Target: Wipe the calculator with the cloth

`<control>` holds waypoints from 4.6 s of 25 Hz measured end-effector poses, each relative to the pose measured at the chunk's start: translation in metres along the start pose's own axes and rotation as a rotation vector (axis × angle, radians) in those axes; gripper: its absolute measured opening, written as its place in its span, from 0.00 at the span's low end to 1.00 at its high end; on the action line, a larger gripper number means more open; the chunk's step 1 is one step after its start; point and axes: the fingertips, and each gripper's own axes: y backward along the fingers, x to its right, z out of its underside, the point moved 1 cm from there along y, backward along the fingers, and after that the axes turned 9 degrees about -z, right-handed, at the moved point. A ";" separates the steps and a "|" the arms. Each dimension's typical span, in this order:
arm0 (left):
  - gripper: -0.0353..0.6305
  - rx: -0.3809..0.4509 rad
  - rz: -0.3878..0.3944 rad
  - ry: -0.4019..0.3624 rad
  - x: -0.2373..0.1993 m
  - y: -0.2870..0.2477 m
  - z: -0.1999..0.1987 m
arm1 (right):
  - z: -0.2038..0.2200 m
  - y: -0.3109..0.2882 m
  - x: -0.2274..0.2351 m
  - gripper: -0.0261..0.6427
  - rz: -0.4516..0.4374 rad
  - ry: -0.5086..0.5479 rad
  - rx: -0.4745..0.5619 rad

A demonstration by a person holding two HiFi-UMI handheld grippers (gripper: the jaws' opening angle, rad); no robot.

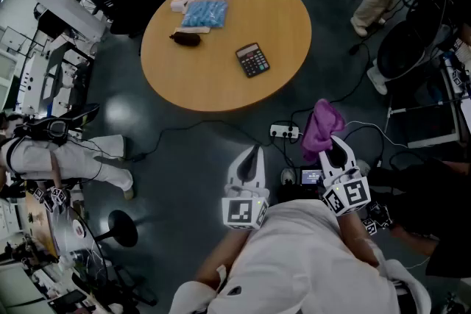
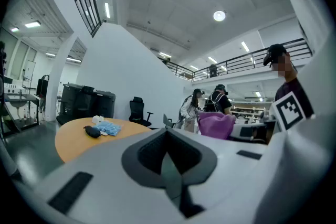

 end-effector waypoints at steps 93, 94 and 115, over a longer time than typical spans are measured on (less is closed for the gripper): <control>0.13 -0.484 0.151 0.671 -0.144 -0.364 0.066 | 0.038 -0.288 0.146 0.17 0.070 -0.003 -0.323; 0.13 -0.465 0.162 0.654 -0.140 -0.361 0.056 | 0.037 -0.295 0.146 0.17 0.069 0.023 -0.351; 0.13 -0.372 0.214 0.798 -0.150 -0.328 0.021 | 0.023 -0.313 0.004 0.17 -0.327 0.229 -0.423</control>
